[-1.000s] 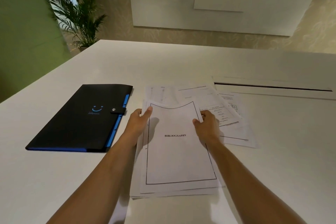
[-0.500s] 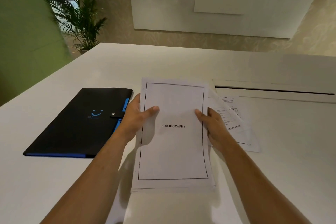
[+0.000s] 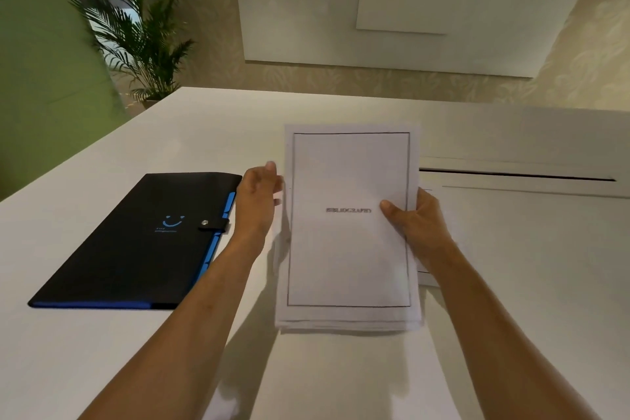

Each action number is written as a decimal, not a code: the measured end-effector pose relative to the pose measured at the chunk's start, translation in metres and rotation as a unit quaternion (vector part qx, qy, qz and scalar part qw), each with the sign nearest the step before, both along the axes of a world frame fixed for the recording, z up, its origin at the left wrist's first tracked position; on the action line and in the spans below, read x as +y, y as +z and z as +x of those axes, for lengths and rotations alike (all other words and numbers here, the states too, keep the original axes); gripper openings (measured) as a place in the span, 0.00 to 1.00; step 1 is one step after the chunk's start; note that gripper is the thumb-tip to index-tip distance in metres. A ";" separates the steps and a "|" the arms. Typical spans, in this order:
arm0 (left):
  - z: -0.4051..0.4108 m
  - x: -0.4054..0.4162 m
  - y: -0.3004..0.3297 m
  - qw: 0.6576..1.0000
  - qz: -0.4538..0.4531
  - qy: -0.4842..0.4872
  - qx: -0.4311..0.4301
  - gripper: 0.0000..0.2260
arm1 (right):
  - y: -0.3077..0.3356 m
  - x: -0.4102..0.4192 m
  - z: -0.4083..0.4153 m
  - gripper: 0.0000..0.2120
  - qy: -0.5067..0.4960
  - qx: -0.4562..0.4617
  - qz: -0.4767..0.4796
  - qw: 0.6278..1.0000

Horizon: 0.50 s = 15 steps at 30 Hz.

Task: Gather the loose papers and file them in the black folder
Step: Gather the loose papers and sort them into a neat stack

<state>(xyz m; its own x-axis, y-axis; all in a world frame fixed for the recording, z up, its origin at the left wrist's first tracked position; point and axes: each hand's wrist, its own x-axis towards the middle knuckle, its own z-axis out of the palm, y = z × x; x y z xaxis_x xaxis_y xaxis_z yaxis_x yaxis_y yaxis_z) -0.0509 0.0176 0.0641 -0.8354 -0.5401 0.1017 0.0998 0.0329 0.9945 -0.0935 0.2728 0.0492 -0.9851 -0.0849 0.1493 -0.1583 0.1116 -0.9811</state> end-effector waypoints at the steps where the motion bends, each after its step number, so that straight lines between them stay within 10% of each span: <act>1: -0.005 -0.003 -0.003 0.997 -0.041 0.031 -0.063 0.19 | 0.000 0.008 -0.005 0.10 -0.016 -0.014 -0.006 1.000; 7: -0.021 -0.004 -0.032 0.918 -0.237 0.022 -0.317 0.34 | -0.024 0.068 -0.036 0.15 -0.131 -0.118 -0.017 0.984; 15: -0.042 0.016 -0.038 0.846 -0.384 0.015 -0.369 0.43 | -0.072 0.091 -0.053 0.07 -0.197 -0.191 0.098 0.957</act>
<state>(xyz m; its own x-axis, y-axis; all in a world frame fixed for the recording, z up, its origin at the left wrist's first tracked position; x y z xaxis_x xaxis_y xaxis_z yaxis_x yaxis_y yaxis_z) -0.0933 0.0331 0.0259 -0.8117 -0.5733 -0.1121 -0.5516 0.6891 0.4700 -0.1462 0.3633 -0.0231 -0.9258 0.3152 -0.2089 0.3001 0.2765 -0.9129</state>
